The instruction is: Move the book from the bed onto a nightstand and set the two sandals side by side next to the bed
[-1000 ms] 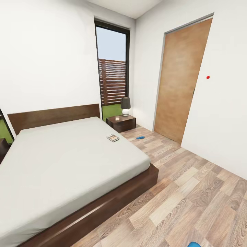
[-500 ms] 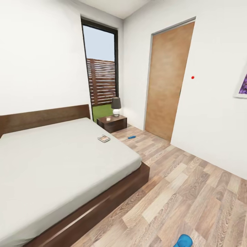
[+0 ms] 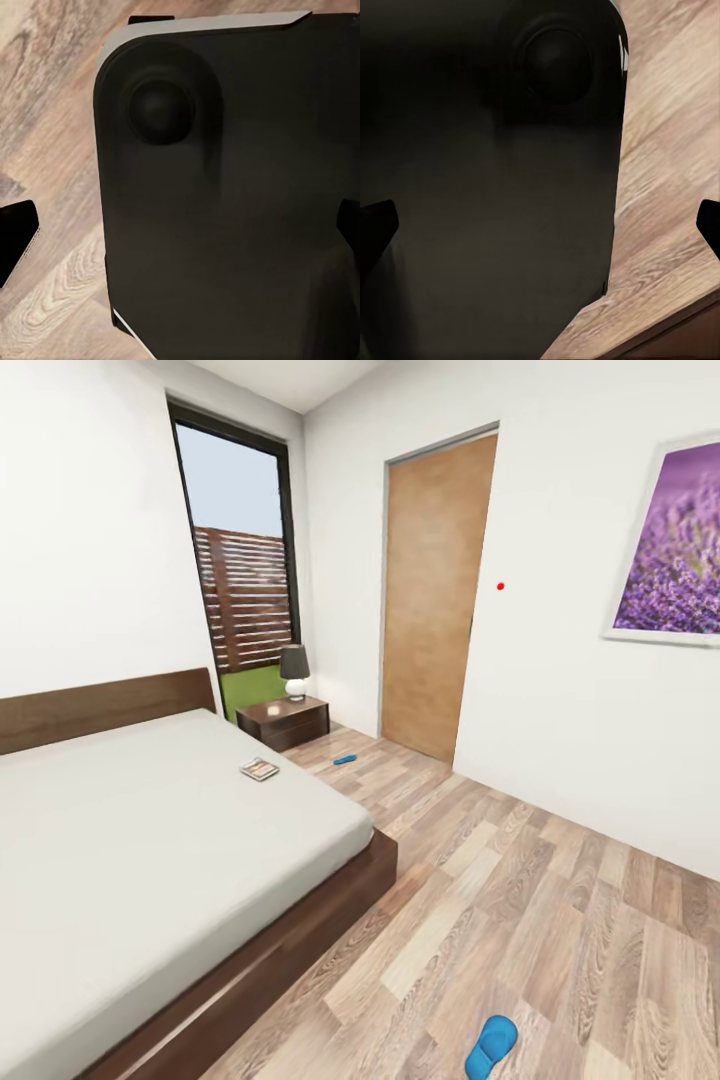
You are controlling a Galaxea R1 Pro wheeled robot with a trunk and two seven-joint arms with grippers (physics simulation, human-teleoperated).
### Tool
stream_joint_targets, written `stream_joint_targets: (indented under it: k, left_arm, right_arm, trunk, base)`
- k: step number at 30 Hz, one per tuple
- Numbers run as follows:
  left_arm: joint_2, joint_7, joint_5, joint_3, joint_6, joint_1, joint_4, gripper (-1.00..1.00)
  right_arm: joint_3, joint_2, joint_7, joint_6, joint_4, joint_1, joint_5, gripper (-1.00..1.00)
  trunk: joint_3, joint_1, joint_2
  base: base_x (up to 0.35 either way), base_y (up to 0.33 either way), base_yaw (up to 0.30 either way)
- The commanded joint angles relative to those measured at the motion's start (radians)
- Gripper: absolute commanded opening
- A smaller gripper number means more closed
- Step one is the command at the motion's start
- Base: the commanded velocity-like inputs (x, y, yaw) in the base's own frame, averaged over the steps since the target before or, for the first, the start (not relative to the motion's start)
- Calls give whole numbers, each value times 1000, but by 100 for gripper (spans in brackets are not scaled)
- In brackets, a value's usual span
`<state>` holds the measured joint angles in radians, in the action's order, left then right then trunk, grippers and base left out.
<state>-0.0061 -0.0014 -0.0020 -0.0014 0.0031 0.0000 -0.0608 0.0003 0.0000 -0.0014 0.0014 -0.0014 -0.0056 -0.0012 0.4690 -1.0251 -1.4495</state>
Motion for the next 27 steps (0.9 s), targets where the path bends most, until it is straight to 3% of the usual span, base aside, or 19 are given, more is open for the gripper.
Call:
stream_joint_targets:
  k: [1,27]
  left_arm:
    - [0,0,0,0,0,0,-1,100]
    - [3,0,-3,0,0,0,-60,100]
  right_arm:
    - [0,0,0,0,0,-1,0,100]
    - [-4,0,0,0,0,-1,0,100]
  trunk:
    - [1,0,0]
    - [3,0,0]
  base:
    - [0,0,-294]
    - [0,0,-294]
